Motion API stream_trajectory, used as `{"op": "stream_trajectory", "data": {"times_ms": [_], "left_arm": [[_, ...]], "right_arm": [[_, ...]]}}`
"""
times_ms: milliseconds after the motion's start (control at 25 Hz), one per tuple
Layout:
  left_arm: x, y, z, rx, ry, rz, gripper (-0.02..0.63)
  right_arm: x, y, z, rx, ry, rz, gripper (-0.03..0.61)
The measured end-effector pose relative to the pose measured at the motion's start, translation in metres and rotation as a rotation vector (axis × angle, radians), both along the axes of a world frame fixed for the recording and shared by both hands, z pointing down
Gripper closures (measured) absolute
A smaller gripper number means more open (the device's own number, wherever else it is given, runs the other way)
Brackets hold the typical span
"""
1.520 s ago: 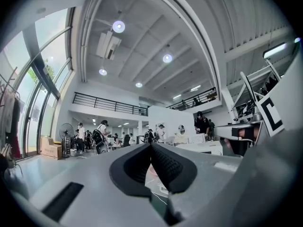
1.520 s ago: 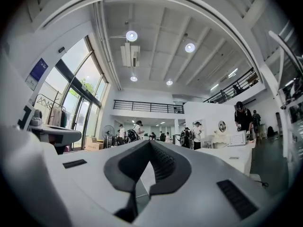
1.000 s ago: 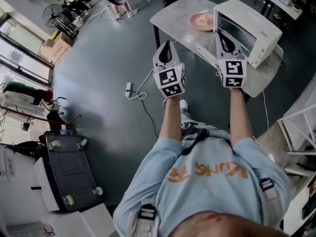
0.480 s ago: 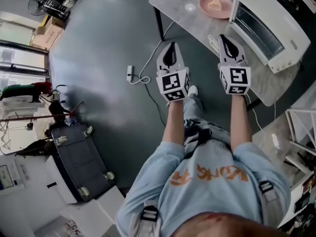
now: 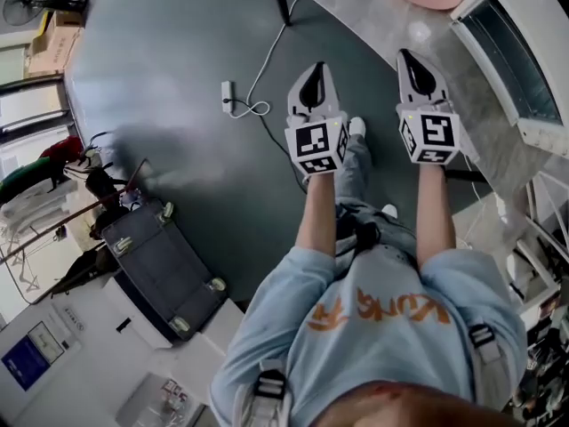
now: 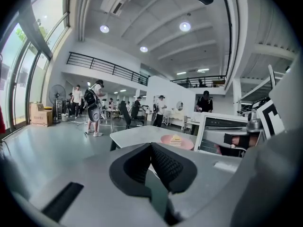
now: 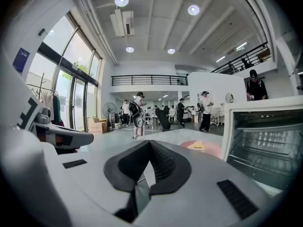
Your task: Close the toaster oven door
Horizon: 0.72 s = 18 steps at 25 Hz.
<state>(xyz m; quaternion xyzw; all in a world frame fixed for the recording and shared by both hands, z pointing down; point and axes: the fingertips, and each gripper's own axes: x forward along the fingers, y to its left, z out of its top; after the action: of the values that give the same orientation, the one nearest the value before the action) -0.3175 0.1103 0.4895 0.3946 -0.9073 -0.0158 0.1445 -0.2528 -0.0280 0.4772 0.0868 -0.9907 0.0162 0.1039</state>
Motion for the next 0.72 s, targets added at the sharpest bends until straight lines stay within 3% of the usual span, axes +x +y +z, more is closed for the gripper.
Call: {"op": "stream_trajectory", "data": {"times_ms": [360,720], "left_arm": [[-0.101,-0.016,0.011,0.041,0.047,0.004,0.612],[-0.122,-0.045,-0.012,0.072,0.030,0.055,0.612]], "right_arm": [[-0.084,-0.020,0.001,0.045,0.051,0.033,0.580],[-0.101,-0.042,-0.022,0.066,0.042,0.069,0.580]]}}
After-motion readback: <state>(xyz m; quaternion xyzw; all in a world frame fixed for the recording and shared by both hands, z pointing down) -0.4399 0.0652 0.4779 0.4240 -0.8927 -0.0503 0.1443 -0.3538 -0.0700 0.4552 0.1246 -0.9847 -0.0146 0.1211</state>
